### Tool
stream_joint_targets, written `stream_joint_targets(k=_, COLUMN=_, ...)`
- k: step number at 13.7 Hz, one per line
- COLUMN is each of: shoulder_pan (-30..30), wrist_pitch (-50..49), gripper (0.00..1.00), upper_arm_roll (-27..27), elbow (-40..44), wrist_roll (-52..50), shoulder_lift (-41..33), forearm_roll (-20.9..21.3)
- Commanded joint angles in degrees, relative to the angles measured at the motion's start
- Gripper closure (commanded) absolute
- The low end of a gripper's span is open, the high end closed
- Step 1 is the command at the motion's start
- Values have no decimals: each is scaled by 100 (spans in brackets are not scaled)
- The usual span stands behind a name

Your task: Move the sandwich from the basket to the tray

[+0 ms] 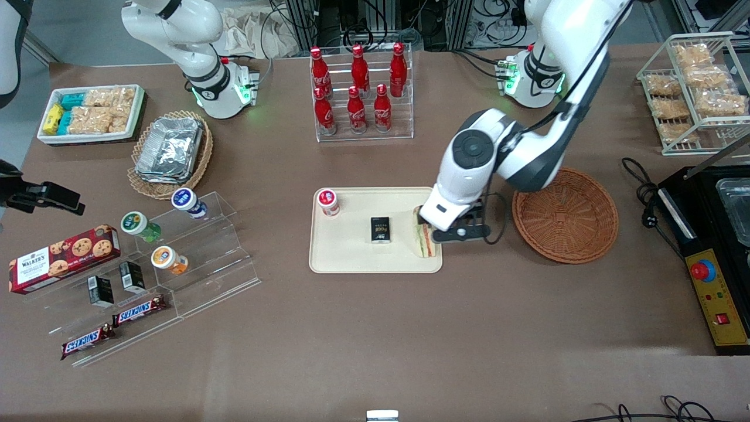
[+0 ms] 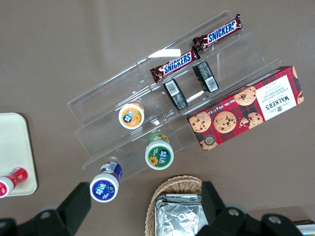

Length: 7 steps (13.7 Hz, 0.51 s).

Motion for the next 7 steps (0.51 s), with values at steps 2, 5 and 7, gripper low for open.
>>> stream_joint_targets(k=2, shoulder_pan=335, wrist_pitch=-978, gripper=0, upper_arm_roll=386, elbow=-114, wrist_roll=391, shoulder_lift=-1218, forearm_roll=-636)
stream_joint_targets(k=5, shoulder_pan=282, wrist_pitch=-2129, gripper=0, upper_arm_roll=1580, elbow=-123, wrist_roll=2408, shoulder_lift=-2167, forearm_roll=-1462)
stream_joint_targets(k=7, shoulder_pan=274, wrist_pitch=-2737, gripper=0, upper_arm_roll=2170, elbow=-140, wrist_roll=3483, shoulder_lift=-2555, forearm_roll=-1472)
